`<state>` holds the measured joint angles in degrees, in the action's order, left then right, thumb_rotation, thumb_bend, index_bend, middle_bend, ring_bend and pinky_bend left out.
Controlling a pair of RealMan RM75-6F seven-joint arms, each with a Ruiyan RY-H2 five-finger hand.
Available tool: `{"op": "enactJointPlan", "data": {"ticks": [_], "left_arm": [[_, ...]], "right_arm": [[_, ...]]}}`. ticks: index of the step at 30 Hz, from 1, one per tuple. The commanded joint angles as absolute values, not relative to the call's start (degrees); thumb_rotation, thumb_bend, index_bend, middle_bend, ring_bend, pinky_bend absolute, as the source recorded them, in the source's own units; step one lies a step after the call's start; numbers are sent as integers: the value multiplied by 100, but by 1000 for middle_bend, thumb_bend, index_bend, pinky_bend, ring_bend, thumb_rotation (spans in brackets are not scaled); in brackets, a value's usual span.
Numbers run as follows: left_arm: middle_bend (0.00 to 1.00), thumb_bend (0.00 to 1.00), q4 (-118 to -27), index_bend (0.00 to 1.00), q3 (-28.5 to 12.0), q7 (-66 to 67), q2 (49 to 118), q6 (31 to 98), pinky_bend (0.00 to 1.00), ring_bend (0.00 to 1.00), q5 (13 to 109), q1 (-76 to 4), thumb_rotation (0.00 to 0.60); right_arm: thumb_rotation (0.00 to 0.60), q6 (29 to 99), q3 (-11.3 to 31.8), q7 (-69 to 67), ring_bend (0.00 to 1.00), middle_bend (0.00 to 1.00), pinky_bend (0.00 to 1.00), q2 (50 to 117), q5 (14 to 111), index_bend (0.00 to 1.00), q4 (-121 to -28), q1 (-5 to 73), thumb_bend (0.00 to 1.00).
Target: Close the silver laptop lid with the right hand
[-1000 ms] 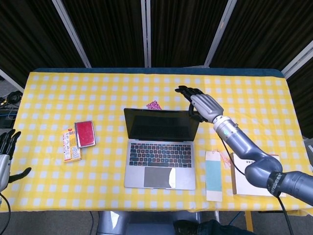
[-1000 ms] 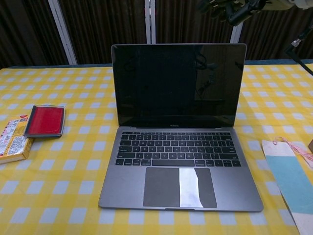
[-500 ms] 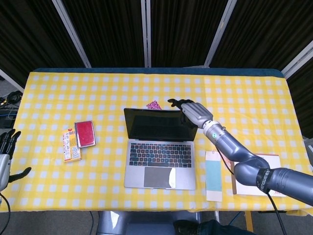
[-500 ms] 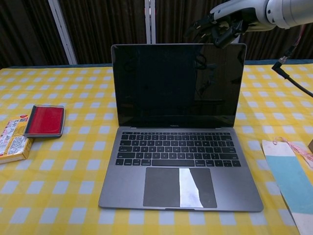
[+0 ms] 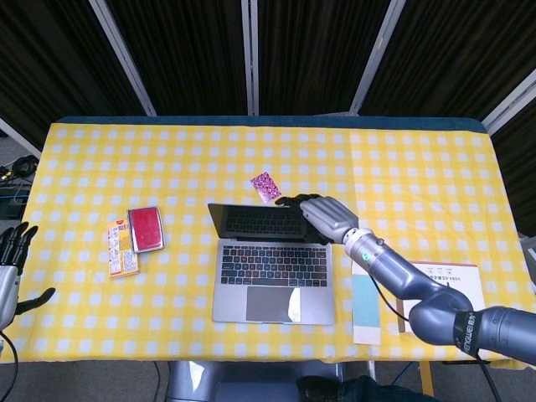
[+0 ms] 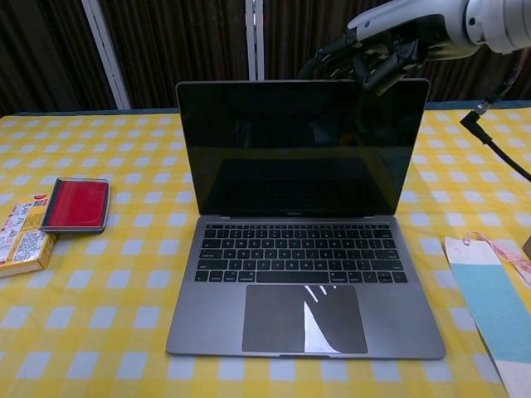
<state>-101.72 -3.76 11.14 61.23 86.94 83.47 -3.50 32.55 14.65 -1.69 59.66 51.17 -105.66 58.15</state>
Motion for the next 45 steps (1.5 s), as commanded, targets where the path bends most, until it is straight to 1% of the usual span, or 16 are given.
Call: {"op": "enactJointPlan", "data": {"ticks": [1, 10, 18, 27, 31, 45], "left_arm": [[0, 0, -10176, 0, -366, 1108, 6120, 8704, 0, 0, 8366, -347, 600], [0, 0, -10186, 0, -329, 1124, 6122, 8737, 0, 0, 8435, -336, 600], [0, 0, -10193, 0, -297, 1161, 6136, 8756, 0, 0, 8492, -329, 600], [0, 0, -10190, 0, -283, 1234, 6171, 8737, 0, 0, 8488, -338, 600], [0, 0, -10189, 0, -285, 1256, 6181, 8725, 0, 0, 8473, -345, 600], [0, 0, -10170, 0, -269, 1325, 6221, 8666, 0, 0, 8447, -370, 600]], "right_arm": [[600, 3280, 1371, -190, 146, 214, 170, 5809, 5508, 166, -10936, 5642, 1000], [600, 3328, 1072, -156, 149, 219, 177, 5684, 6446, 172, -11466, 5312, 1000], [600, 3290, 603, 16, 150, 220, 179, 5833, 7121, 172, -11525, 5084, 1000], [600, 3235, 266, 152, 151, 221, 180, 6233, 7257, 174, -11127, 5003, 1000], [600, 3193, 189, 148, 167, 233, 183, 6330, 7258, 178, -11017, 4992, 1000], [600, 3080, -9, 53, 167, 233, 184, 6708, 7291, 188, -10546, 4946, 1000]]}}
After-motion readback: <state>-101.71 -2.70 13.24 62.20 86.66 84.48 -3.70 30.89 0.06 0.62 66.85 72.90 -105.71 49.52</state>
